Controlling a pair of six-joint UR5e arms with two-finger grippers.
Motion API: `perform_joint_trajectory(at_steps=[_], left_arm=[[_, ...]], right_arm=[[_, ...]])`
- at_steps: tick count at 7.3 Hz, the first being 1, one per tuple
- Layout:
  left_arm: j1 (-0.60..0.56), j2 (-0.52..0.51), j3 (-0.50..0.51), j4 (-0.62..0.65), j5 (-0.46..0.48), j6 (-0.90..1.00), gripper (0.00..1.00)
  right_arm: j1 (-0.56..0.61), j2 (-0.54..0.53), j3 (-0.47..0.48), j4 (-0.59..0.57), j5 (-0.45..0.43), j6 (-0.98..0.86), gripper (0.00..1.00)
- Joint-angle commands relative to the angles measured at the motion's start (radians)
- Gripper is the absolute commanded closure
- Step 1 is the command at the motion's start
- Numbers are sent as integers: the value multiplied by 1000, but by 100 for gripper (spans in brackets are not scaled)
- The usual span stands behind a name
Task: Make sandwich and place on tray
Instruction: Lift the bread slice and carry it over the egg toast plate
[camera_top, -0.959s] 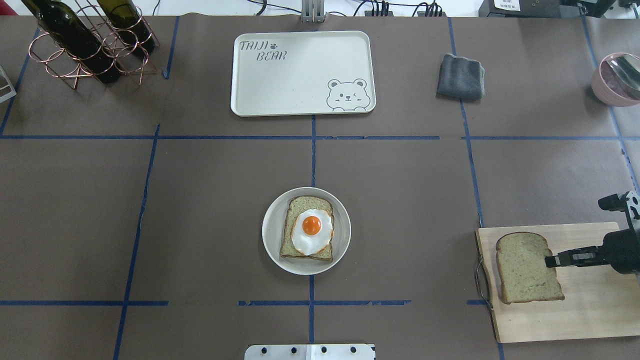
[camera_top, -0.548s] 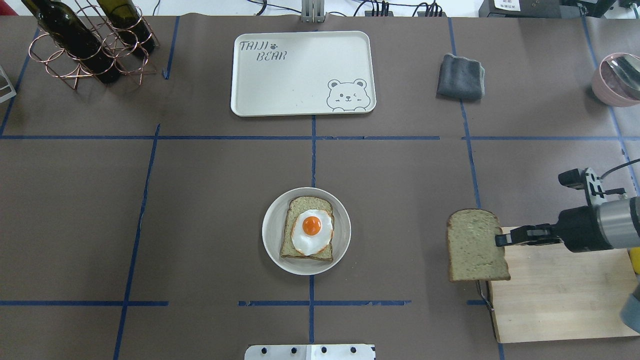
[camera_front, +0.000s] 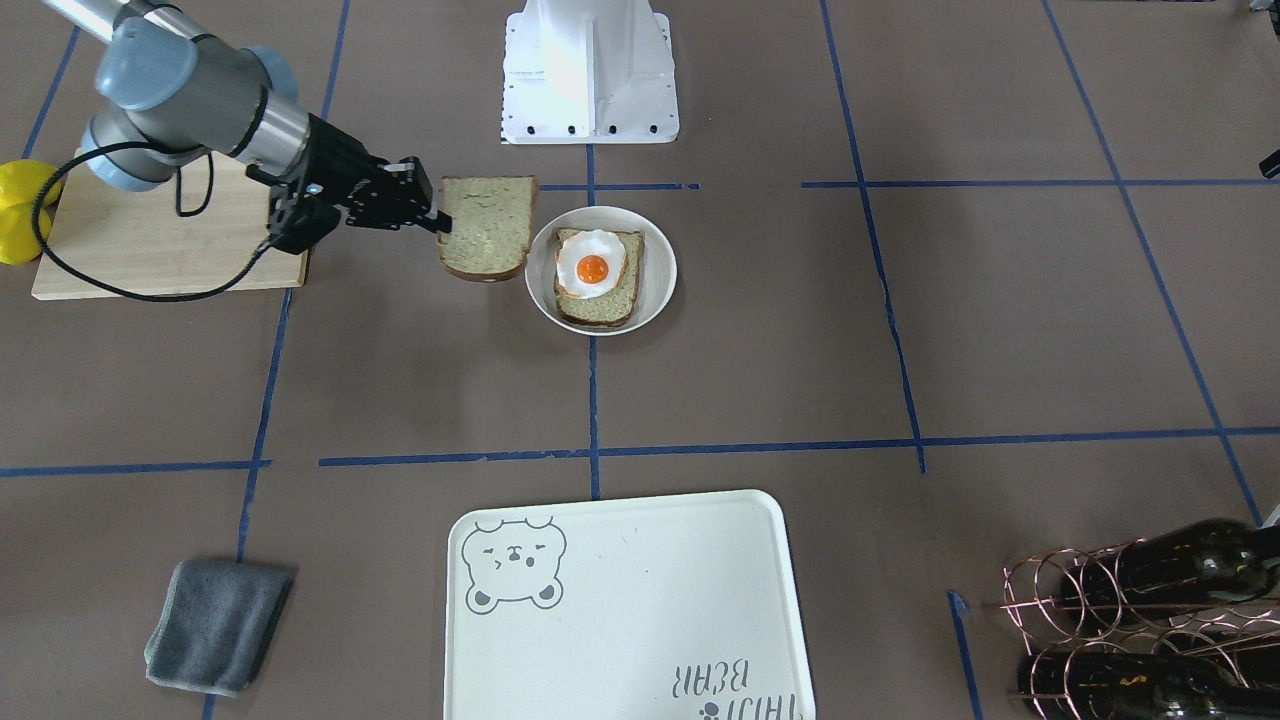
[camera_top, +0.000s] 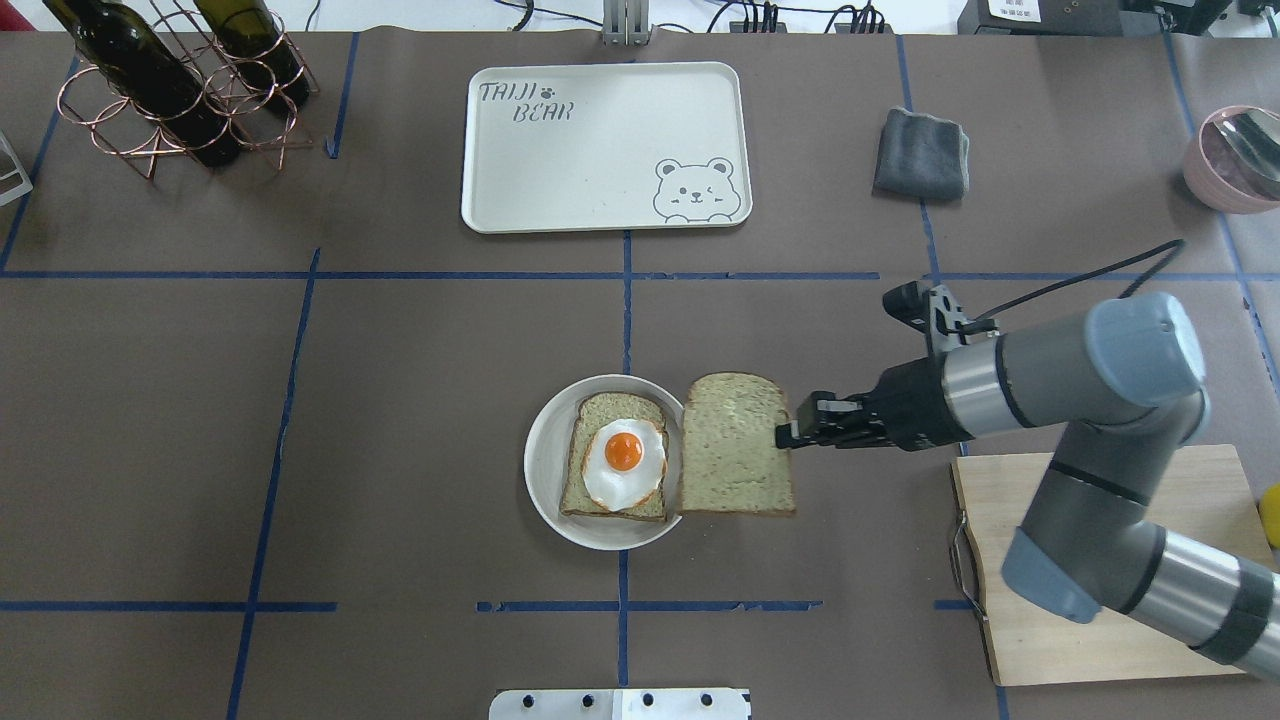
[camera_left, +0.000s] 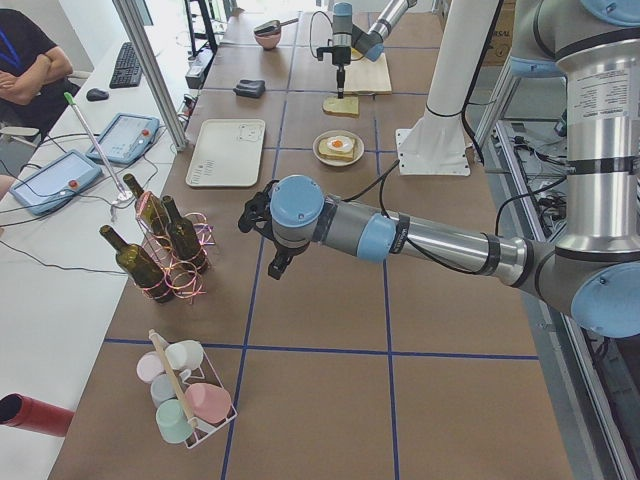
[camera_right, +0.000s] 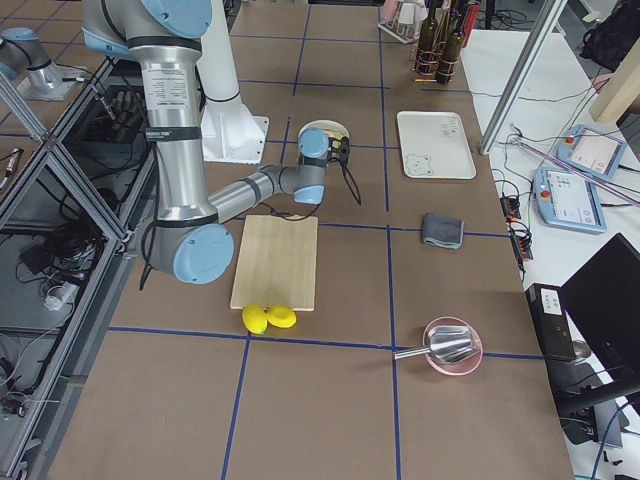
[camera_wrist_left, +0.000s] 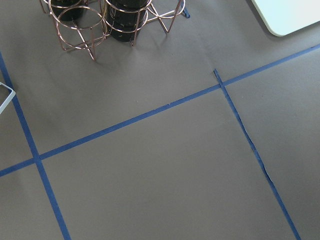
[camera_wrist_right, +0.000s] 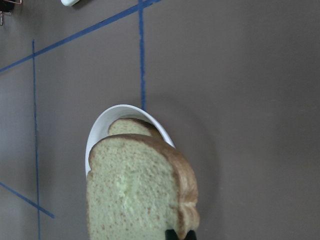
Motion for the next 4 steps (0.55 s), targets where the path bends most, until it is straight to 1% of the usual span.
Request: perform_joint_trajectory(at_steps=[1, 2, 4], left_arm=[[7, -3, 1, -9, 0, -37, 0], [10, -2, 0, -11, 0, -37, 0], [10, 0, 0, -9, 2, -37, 0]], right_arm=[[-104, 155, -21, -166, -115, 28, 100], [-123, 195, -54, -202, -128, 28, 100], [-124, 200, -87, -216, -130, 26, 100]])
